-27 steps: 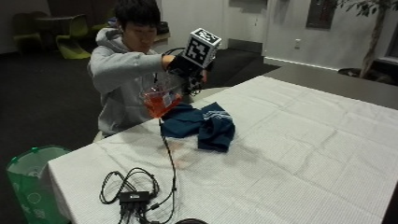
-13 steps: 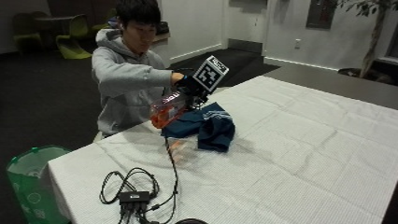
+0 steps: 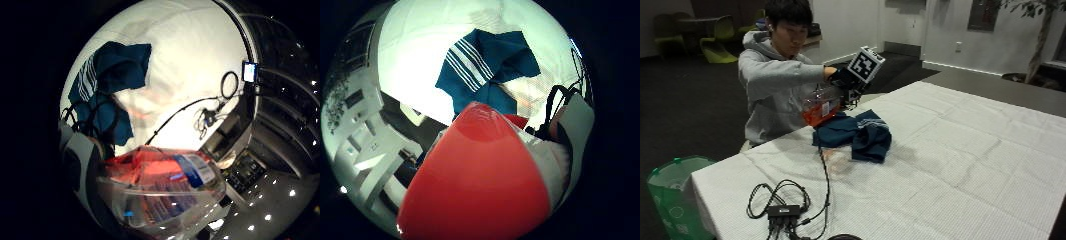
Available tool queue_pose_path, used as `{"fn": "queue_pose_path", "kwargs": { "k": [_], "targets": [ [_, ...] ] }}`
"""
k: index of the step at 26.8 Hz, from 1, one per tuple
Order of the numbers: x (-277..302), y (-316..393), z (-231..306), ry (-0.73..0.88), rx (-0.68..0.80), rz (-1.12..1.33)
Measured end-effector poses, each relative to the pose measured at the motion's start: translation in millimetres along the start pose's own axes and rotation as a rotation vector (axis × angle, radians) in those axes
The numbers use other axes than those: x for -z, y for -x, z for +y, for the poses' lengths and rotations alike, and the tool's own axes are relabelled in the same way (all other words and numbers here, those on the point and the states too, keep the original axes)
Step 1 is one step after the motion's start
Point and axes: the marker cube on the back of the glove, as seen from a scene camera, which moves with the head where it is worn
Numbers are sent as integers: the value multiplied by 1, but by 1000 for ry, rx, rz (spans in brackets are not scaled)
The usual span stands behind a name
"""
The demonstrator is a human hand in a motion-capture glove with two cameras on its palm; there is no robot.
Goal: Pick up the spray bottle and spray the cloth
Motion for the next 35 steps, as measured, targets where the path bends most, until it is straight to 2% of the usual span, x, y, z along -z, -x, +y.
{"fn": "queue_pose_path", "kwargs": {
  "k": [7,12,15,20,23,26,30,33,35],
  "targets": [
    [-15,18,-11,9,70,-8],
    [7,41,-2,-93,169,-93],
    [36,61,13,-233,302,-233],
    [89,92,31,-563,517,-604],
    [106,110,29,-736,579,-870],
    [110,125,14,-835,593,-1124],
    [97,147,-14,-858,607,-1278],
    [76,167,-25,-757,692,-1290],
    [68,179,-40,-738,692,-1287]
  ]
}}
